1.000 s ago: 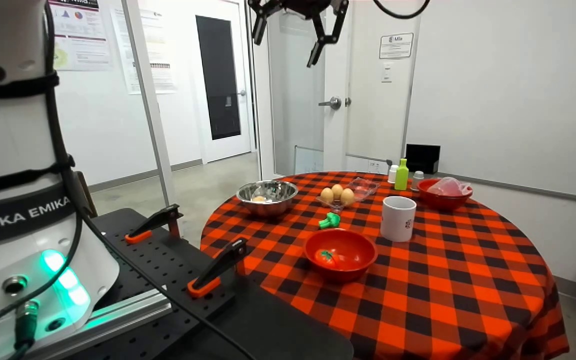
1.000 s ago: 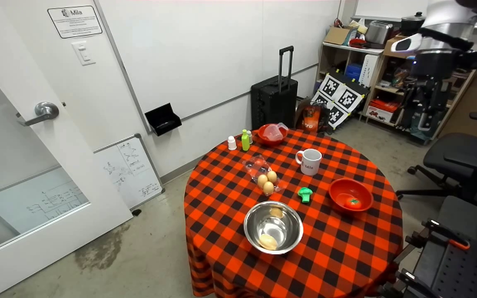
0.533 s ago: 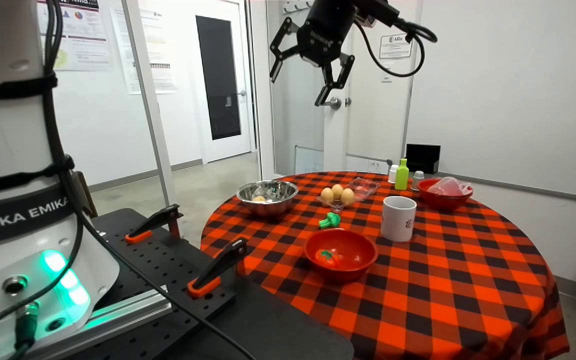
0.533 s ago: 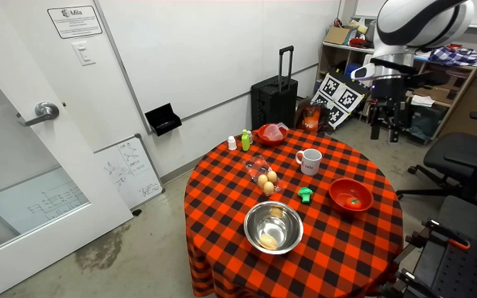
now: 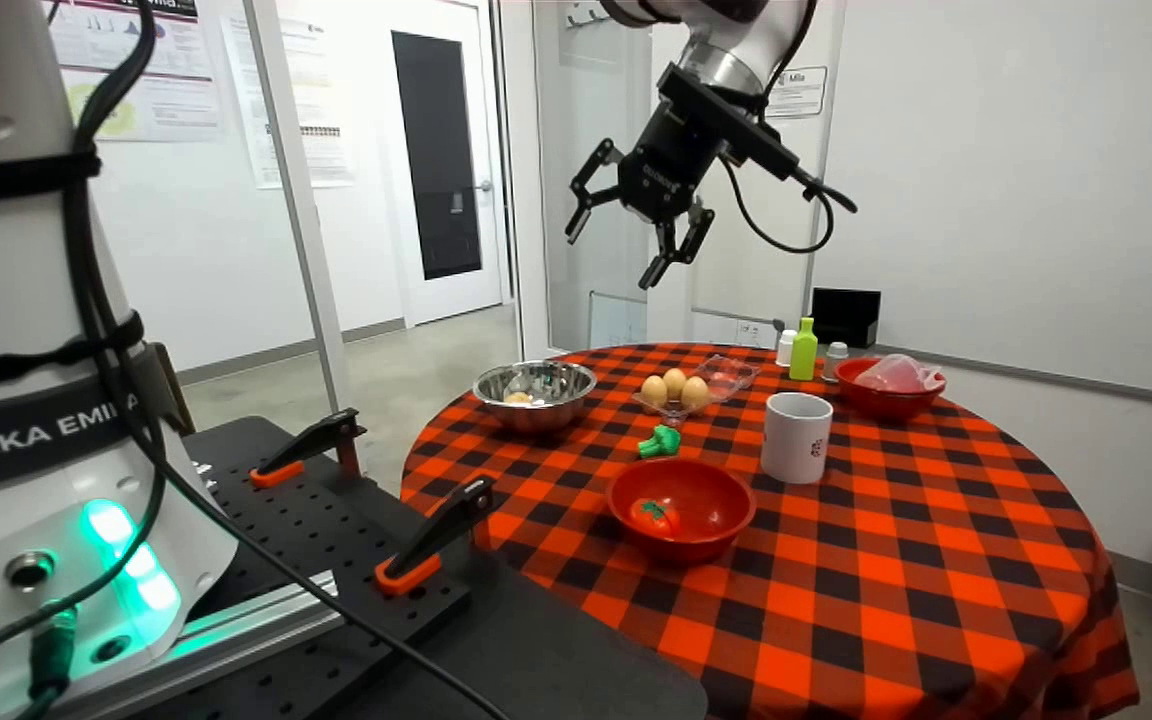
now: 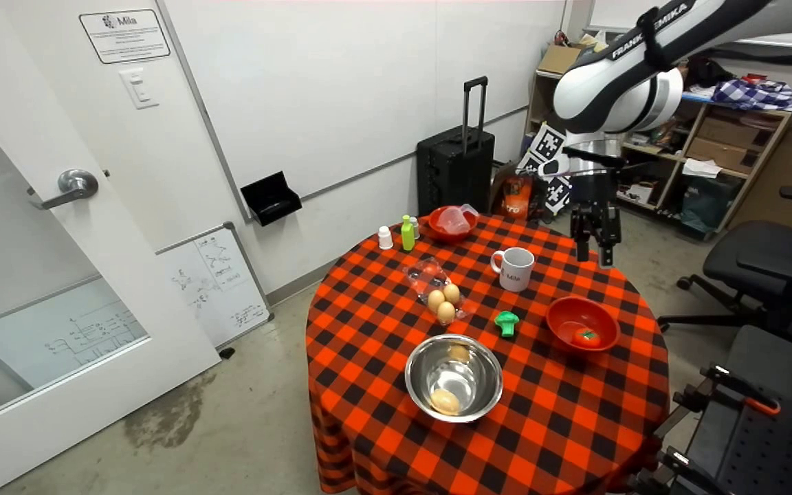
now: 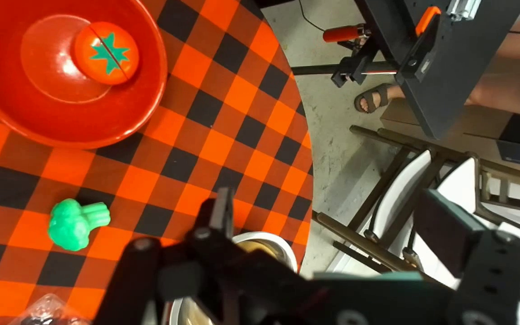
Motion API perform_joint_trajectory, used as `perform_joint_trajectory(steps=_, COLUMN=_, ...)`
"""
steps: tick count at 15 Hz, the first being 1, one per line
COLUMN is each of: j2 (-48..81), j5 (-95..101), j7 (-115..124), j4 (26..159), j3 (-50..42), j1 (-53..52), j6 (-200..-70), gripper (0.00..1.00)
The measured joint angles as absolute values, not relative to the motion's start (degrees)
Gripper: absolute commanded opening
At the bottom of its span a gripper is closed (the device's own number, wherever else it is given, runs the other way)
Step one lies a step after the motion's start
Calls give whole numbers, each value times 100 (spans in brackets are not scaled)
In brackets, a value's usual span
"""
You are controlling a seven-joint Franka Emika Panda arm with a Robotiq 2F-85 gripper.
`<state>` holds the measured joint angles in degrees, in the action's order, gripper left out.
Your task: Put the plastic broccoli in the orange bowl
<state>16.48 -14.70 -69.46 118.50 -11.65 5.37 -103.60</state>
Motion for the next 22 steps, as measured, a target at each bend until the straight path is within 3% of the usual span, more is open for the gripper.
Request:
perform_joint_trajectory(steps=10, j2=3115, j5=-1412, j7=-6561, j4=10919, j3=-283, j1=918, j6=-11510, gripper=100)
perform_joint_trajectory(steps=22, j2=3994, j5=86, j7=-4725, j4=10794, j3=-153, j1=659, j6=-13301, gripper=100)
